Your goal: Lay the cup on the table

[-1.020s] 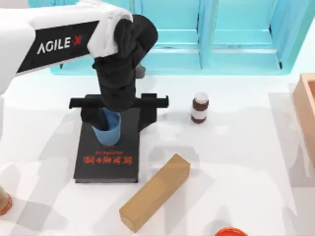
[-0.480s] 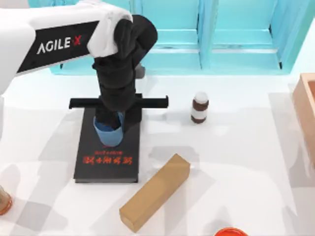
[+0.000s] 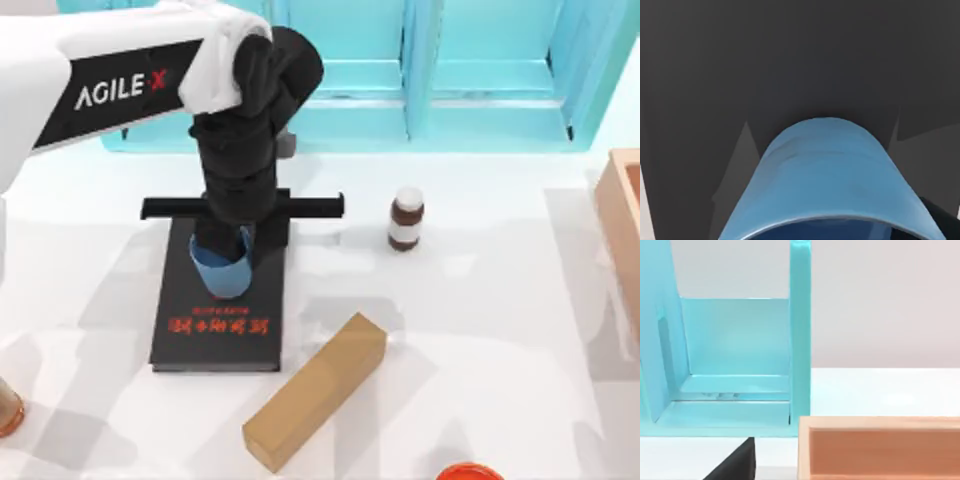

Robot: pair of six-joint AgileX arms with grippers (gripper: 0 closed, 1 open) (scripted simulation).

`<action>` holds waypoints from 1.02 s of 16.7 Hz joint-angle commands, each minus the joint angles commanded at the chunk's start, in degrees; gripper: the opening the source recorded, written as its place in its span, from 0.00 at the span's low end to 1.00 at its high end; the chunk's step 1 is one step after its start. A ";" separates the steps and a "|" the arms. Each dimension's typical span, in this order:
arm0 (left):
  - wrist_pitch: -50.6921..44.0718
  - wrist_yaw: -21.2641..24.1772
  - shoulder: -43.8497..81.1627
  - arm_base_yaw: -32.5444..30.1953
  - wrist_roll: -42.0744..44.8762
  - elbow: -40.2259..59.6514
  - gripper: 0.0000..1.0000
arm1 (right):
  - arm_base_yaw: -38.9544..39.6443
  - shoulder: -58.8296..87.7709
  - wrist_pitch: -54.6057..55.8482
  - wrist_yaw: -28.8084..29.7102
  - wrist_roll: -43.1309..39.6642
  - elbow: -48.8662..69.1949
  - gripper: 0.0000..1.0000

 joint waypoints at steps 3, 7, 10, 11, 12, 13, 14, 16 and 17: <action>-5.02 -0.12 -1.44 -0.40 -0.57 4.05 0.00 | 0.00 0.00 0.00 0.00 0.00 0.00 1.00; -9.34 0.15 -1.60 0.45 0.32 7.65 0.00 | 0.00 0.00 0.00 0.00 0.00 0.00 1.00; -9.20 0.12 -1.42 0.26 0.36 7.51 0.00 | 0.00 0.00 0.00 0.00 0.00 0.00 1.00; -9.22 0.08 -1.53 0.40 0.52 7.38 0.00 | 0.00 0.00 0.00 0.00 0.00 0.00 1.00; -9.33 -0.08 -2.10 1.09 1.27 6.74 0.00 | 0.00 0.00 0.00 0.00 0.00 0.00 1.00; -9.48 -0.33 -3.11 2.32 2.56 5.66 0.00 | 0.00 0.00 0.00 0.00 0.00 0.00 1.00; -9.63 -0.62 -4.53 4.05 4.25 4.22 0.00 | 0.00 0.00 0.00 0.00 0.00 0.00 1.00; -9.88 -1.22 -8.34 8.62 8.55 0.65 0.00 | 0.00 0.00 0.00 0.00 0.00 0.00 1.00; -9.95 -1.48 -10.58 11.27 11.05 -1.33 0.00 | 0.00 0.00 0.00 0.00 0.00 0.00 1.00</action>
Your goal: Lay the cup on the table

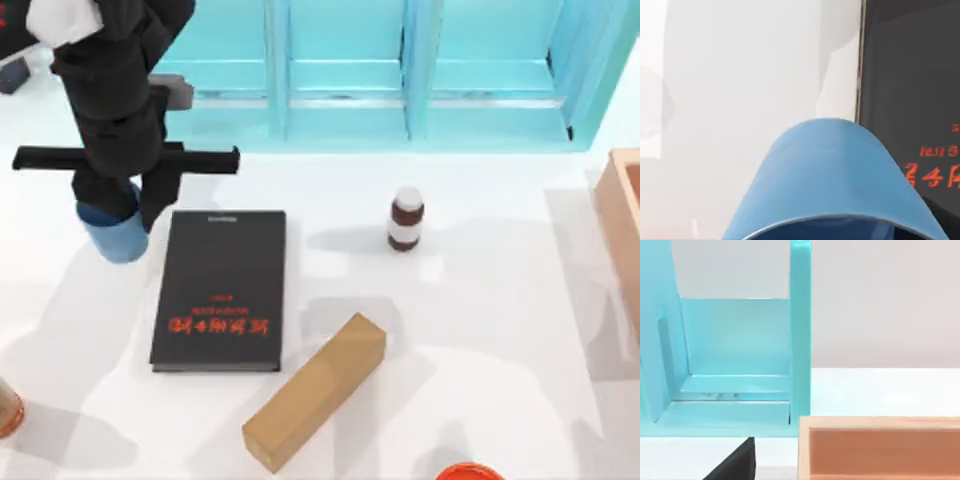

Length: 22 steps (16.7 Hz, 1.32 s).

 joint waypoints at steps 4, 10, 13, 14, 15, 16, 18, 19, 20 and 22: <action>-0.21 -0.49 -8.59 9.97 9.62 -7.56 0.00 | 0.00 0.00 0.00 0.00 0.00 0.00 1.00; -0.30 -0.69 -10.98 12.59 12.47 -9.84 0.00 | 0.00 0.00 0.00 0.00 0.00 0.00 1.00; 1.17 -0.58 -10.46 12.43 12.80 -10.79 0.00 | 0.00 0.00 0.00 0.00 0.00 0.00 1.00; 2.26 -0.47 -10.20 12.43 13.03 -11.59 0.00 | 0.00 0.00 0.00 0.00 0.00 0.00 1.00; 3.55 -0.37 -9.93 12.50 13.26 -12.60 0.00 | 0.00 0.00 0.00 0.00 0.00 0.00 1.00; 5.03 -0.27 -9.67 12.68 13.50 -13.76 0.00 | 0.00 0.00 0.00 0.00 0.00 0.00 1.00; 8.17 -0.17 -9.16 13.22 14.00 -16.37 0.00 | 0.00 0.00 0.00 0.00 0.00 0.00 1.00; 9.64 -0.17 -8.99 13.54 14.21 -17.73 0.00 | 0.00 0.00 0.00 0.00 0.00 0.00 1.00; 11.05 -0.21 -8.89 13.91 14.38 -19.04 0.00 | 0.00 0.00 0.00 0.00 0.00 0.00 1.00; 13.37 -0.42 -8.78 14.63 14.53 -21.16 0.00 | 0.00 0.00 0.00 0.00 0.00 0.00 1.00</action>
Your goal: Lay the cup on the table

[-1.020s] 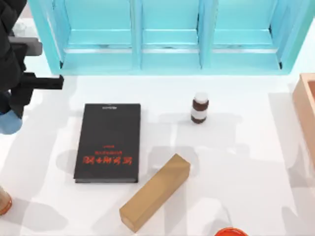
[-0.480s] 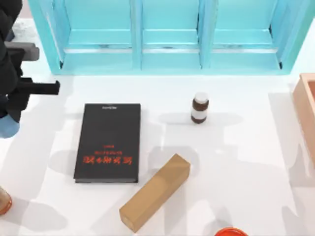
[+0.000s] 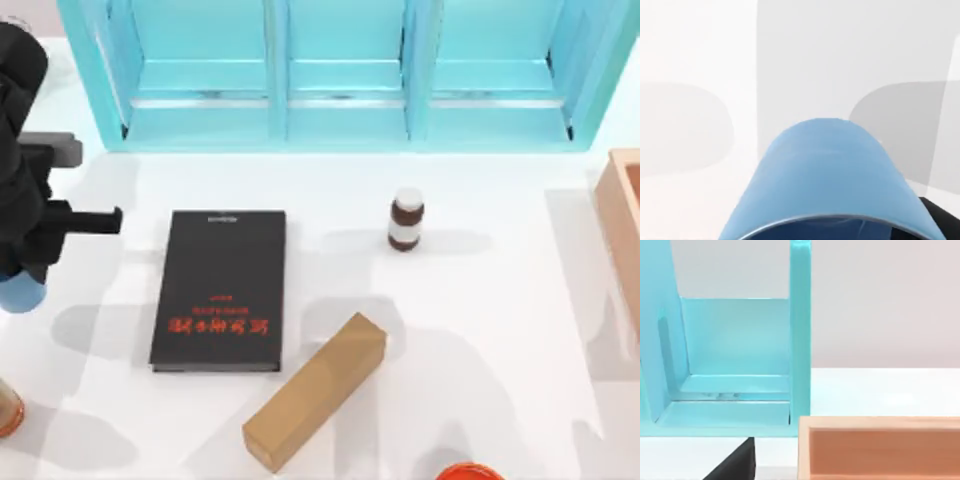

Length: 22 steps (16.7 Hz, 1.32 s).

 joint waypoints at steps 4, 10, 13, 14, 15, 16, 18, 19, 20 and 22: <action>0.68 -0.12 0.01 0.25 -0.01 -0.63 0.00 | 0.00 0.00 0.00 0.00 0.00 0.00 1.00; 0.68 -0.12 0.01 0.25 -0.01 -0.63 0.38 | 0.00 0.00 0.00 0.00 0.00 0.00 1.00; 0.68 -0.12 0.01 0.25 -0.01 -0.63 0.60 | 0.00 0.00 0.00 0.00 0.00 0.00 1.00; 0.68 -0.12 0.01 0.25 -0.01 -0.63 0.68 | 0.00 0.00 0.00 0.00 0.00 0.00 1.00; 0.68 -0.12 0.01 0.25 -0.01 -0.63 0.75 | 0.00 0.00 0.00 0.00 0.00 0.00 1.00; 0.68 -0.12 0.01 0.25 -0.01 -0.63 0.83 | 0.00 0.00 0.00 0.00 0.00 0.00 1.00; 0.68 -0.12 0.01 0.25 -0.01 -0.63 0.98 | 0.00 0.00 0.00 0.00 0.00 0.00 1.00; 0.68 -0.12 0.01 0.25 -0.01 -0.63 1.00 | 0.00 0.00 0.00 0.00 0.00 0.00 1.00; 0.68 -0.12 0.01 0.25 -0.01 -0.63 1.00 | 0.00 0.00 0.00 0.00 0.00 0.00 1.00; 0.68 -0.12 0.01 0.25 -0.01 -0.63 1.00 | 0.00 0.00 0.00 0.00 0.00 0.00 1.00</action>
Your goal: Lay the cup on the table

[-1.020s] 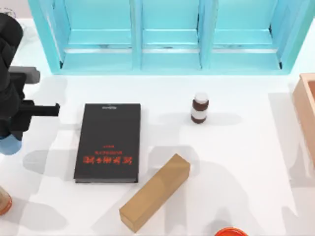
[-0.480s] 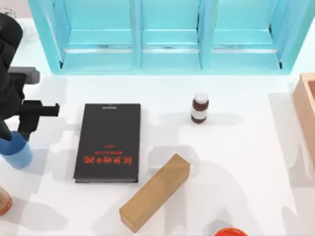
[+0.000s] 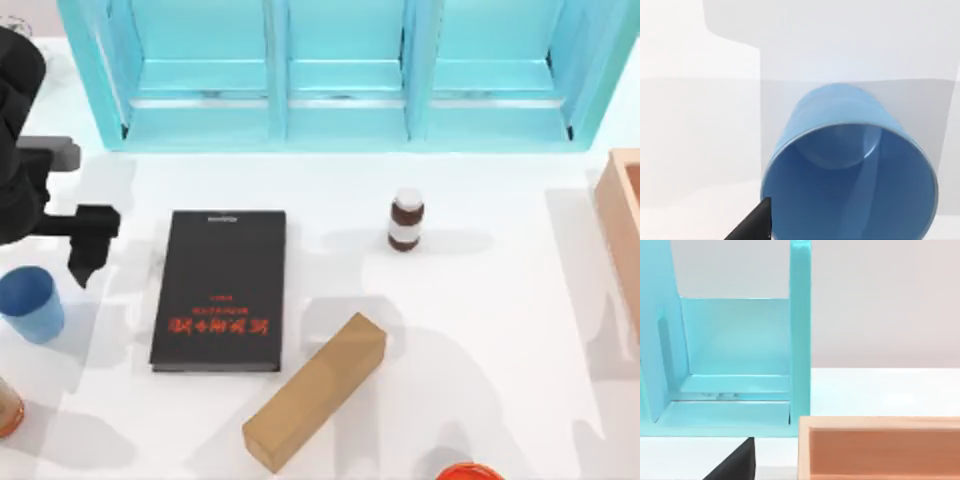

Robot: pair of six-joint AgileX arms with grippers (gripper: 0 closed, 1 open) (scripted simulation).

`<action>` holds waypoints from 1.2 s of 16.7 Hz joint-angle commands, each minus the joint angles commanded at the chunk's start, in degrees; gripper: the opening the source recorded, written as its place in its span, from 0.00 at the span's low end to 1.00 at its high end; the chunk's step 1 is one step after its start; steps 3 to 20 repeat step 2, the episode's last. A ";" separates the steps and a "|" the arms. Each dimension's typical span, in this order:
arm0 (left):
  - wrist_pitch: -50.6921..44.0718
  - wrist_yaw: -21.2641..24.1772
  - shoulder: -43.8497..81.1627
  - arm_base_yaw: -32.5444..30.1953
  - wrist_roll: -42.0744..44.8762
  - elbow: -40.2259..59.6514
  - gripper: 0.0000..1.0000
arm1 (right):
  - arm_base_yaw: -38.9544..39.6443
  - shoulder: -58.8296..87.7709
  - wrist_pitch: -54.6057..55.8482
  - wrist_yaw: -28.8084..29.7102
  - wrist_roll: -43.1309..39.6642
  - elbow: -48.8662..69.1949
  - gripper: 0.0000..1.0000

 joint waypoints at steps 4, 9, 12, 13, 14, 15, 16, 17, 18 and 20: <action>0.00 0.00 0.00 0.00 0.00 0.00 1.00 | 0.00 0.00 0.00 0.00 0.00 0.00 1.00; 0.00 0.00 0.00 0.00 0.00 0.00 1.00 | 0.00 0.00 0.00 0.00 0.00 0.00 1.00; 0.00 0.00 0.00 0.00 0.00 0.00 1.00 | 0.00 0.00 0.00 0.00 0.00 0.00 1.00; 0.00 0.00 0.00 0.00 0.00 0.00 1.00 | 0.00 0.00 0.00 0.00 0.00 0.00 1.00; 0.00 0.00 0.00 0.00 0.00 0.00 1.00 | 0.00 0.00 0.00 0.00 0.00 0.00 1.00; 0.00 0.00 0.00 0.00 0.00 0.00 1.00 | 0.00 0.00 0.00 0.00 0.00 0.00 1.00; 0.00 0.00 0.00 0.00 0.00 0.00 1.00 | 0.00 0.00 0.00 0.00 0.00 0.00 1.00; 0.00 0.00 0.00 0.00 0.00 0.00 1.00 | 0.00 0.00 0.00 0.00 0.00 0.00 1.00; 0.00 0.00 0.00 0.00 0.00 0.00 1.00 | 0.00 0.00 0.00 0.00 0.00 0.00 1.00; 0.00 0.00 0.00 0.00 0.00 0.00 1.00 | 0.00 0.00 0.00 0.00 0.00 0.00 1.00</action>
